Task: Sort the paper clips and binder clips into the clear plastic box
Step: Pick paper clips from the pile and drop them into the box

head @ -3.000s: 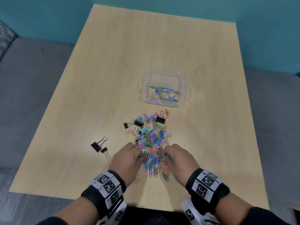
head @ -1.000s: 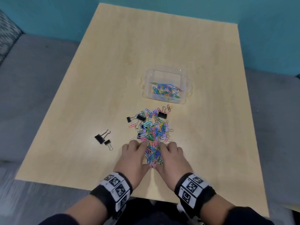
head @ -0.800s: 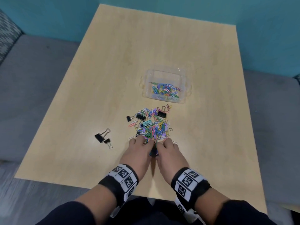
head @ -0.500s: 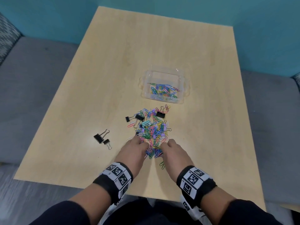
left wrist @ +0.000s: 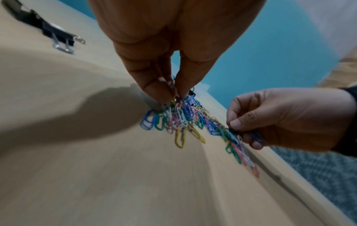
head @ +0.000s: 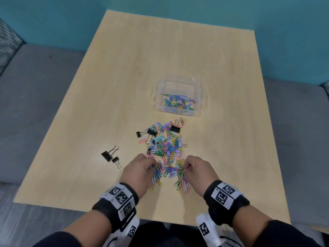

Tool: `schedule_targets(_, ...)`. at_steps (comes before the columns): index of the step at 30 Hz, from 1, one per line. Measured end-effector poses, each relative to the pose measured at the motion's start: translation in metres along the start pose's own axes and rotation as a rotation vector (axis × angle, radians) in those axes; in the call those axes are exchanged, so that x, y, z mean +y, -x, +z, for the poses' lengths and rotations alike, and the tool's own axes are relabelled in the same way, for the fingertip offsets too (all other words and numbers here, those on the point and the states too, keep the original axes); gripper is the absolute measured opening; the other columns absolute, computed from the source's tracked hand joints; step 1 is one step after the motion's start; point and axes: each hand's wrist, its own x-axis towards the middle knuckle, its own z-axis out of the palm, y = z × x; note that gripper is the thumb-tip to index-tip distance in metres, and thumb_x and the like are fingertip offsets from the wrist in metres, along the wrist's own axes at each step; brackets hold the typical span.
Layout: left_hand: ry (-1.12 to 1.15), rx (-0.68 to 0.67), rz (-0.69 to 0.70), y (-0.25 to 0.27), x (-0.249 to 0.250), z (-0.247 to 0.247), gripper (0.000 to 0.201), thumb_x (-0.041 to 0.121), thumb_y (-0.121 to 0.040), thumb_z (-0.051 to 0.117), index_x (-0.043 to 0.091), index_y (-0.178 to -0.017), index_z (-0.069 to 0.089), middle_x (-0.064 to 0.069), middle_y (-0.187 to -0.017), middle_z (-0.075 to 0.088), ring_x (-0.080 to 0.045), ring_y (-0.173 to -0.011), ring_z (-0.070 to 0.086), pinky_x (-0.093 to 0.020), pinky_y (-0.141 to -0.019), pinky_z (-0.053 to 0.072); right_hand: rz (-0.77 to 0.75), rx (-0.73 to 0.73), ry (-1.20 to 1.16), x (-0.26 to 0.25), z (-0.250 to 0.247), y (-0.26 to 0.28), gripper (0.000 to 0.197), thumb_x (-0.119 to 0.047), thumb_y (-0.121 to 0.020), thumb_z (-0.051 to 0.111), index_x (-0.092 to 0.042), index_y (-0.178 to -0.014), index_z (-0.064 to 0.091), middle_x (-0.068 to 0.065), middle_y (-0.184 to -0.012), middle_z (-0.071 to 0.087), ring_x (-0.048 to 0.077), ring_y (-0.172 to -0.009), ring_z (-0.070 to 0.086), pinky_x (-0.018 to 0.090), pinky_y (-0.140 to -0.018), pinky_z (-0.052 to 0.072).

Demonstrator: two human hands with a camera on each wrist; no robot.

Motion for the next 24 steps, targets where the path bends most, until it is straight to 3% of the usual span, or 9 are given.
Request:
schedule_targets(5, 0.185, -0.038, -0.107, -0.003, -0.002, -0.012, 0.018, 0.013, -0.082, 0.066, 0.031, -0.076, 0.067, 0.011, -0.081, 0.055, -0.011, -0.07, 0.058, -0.029, -0.072, 0.049, 0.168, -0.033, -0.438, 0.006, -0.015, -0.002, 0.021, -0.001, -0.078, 0.06, -0.016, -0.064, 0.055, 0.001, -0.056, 0.054, 0.015, -0.043, 0.051, 0.029, -0.049, 0.045)
schedule_targets(8, 0.38, -0.069, -0.206, -0.005, 0.0, -0.022, 0.019, 0.006, -0.08, 0.067, 0.023, -0.071, 0.067, 0.012, -0.06, 0.057, -0.015, -0.05, 0.056, -0.03, -0.058, 0.051, 0.196, -0.111, -0.595, 0.007, -0.029, -0.005, 0.02, 0.001, -0.08, 0.062, -0.013, -0.066, 0.057, 0.01, -0.055, 0.056, 0.019, -0.041, 0.053, 0.033, -0.053, 0.043)
schedule_targets(11, 0.532, -0.127, -0.227, -0.01, 0.006, -0.035, 0.016, -0.002, -0.08, 0.066, 0.011, -0.071, 0.068, 0.008, -0.049, 0.052, -0.014, -0.045, 0.05, -0.024, -0.048, 0.044, 0.205, -0.167, -0.69, 0.008, -0.041, -0.01, 0.019, 0.002, -0.08, 0.063, -0.012, -0.068, 0.059, 0.013, -0.054, 0.058, 0.022, -0.042, 0.051, 0.033, -0.052, 0.038)
schedule_targets(15, 0.774, -0.184, -0.208, -0.023, 0.025, -0.056, 0.01, 0.009, -0.066, 0.072, 0.004, -0.073, 0.068, -0.004, -0.055, 0.052, -0.019, -0.045, 0.047, -0.023, -0.046, 0.041, 0.176, -0.171, -0.92, -0.005, -0.059, -0.02, 0.019, 0.012, -0.082, 0.062, -0.004, -0.072, 0.056, 0.012, -0.054, 0.053, 0.022, -0.046, 0.049, 0.026, -0.042, 0.042)
schedule_targets(18, 0.844, -0.178, -0.181, -0.05, 0.043, -0.068, 0.01, -0.005, -0.072, 0.073, 0.003, -0.075, 0.067, -0.011, -0.061, 0.055, -0.02, -0.046, 0.049, -0.025, -0.047, 0.045, 0.169, -0.137, -1.064, -0.023, -0.08, -0.037, 0.019, 0.014, -0.083, 0.059, -0.002, -0.074, 0.054, 0.011, -0.055, 0.053, 0.015, -0.042, 0.05, 0.022, -0.038, 0.044)
schedule_targets(24, 0.774, -0.034, -0.146, -0.141, 0.082, -0.08, 0.018, -0.006, -0.08, 0.067, 0.01, -0.072, 0.066, -0.003, -0.062, 0.057, -0.013, -0.048, 0.051, -0.026, -0.052, 0.055, 0.183, 0.068, -1.092, -0.053, -0.118, -0.109, 0.023, 0.013, -0.086, 0.055, -0.006, -0.074, 0.052, 0.015, -0.064, 0.054, 0.014, -0.043, 0.049, 0.022, -0.039, 0.045)
